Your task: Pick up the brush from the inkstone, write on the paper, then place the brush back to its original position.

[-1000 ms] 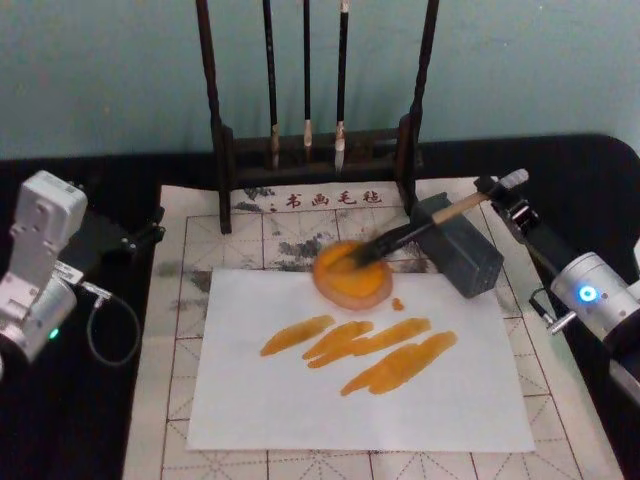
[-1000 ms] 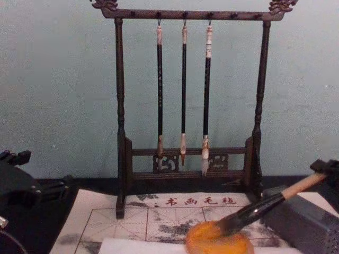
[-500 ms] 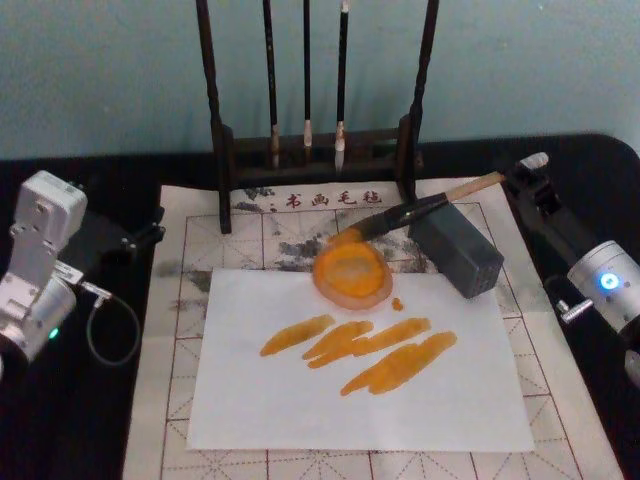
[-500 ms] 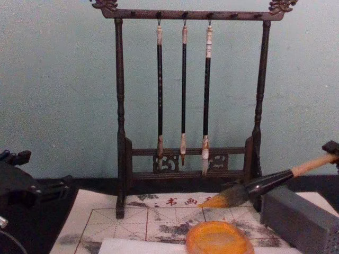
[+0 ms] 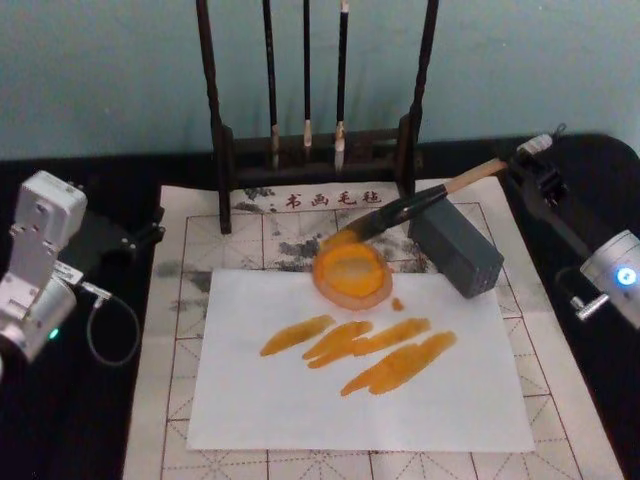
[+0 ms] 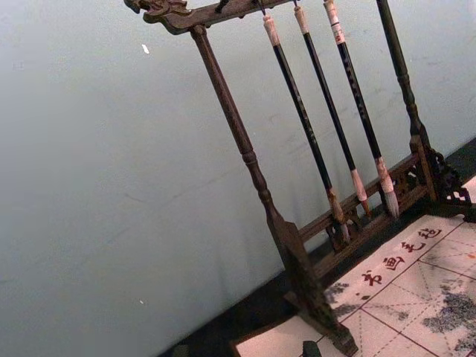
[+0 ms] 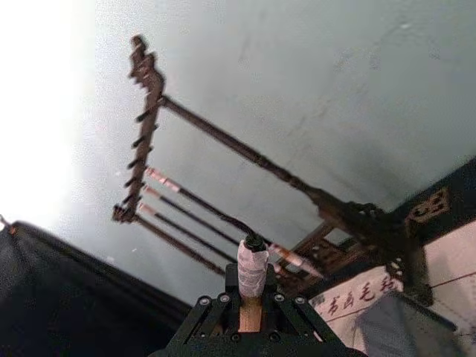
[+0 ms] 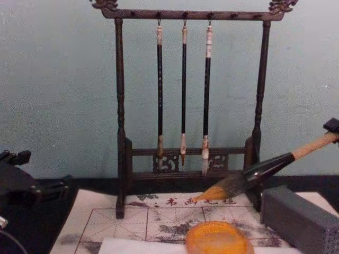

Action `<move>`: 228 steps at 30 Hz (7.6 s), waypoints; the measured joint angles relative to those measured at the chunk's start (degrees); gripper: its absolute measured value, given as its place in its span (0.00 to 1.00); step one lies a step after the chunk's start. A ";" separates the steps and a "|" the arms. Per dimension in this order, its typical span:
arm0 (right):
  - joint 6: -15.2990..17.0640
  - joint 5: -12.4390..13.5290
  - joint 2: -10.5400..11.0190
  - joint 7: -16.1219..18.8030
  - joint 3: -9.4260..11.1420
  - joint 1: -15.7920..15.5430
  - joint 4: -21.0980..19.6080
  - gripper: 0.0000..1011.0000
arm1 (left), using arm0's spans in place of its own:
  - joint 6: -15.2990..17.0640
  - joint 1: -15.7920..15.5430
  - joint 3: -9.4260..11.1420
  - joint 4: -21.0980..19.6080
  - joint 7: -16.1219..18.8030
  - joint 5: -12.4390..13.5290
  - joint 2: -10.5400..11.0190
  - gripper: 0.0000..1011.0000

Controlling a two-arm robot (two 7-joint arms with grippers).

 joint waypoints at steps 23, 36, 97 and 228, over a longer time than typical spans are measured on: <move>-1.92 -6.26 9.19 5.38 -6.12 -1.02 -5.16 0.18 | 0.00 0.00 0.00 0.00 0.00 0.00 0.00 0.99; -3.09 -6.87 11.61 5.74 -8.54 -1.06 -6.51 0.18 | 0.00 0.00 0.00 0.00 0.00 0.00 0.00 0.99; -1.59 -5.05 17.76 5.01 -18.52 3.31 -6.24 0.18 | 0.00 0.00 0.00 0.00 0.00 0.00 0.00 0.99; -12.11 0.56 2.37 -2.85 -11.22 5.96 8.24 0.18 | 0.00 0.00 0.00 0.00 0.00 0.00 0.00 0.99</move>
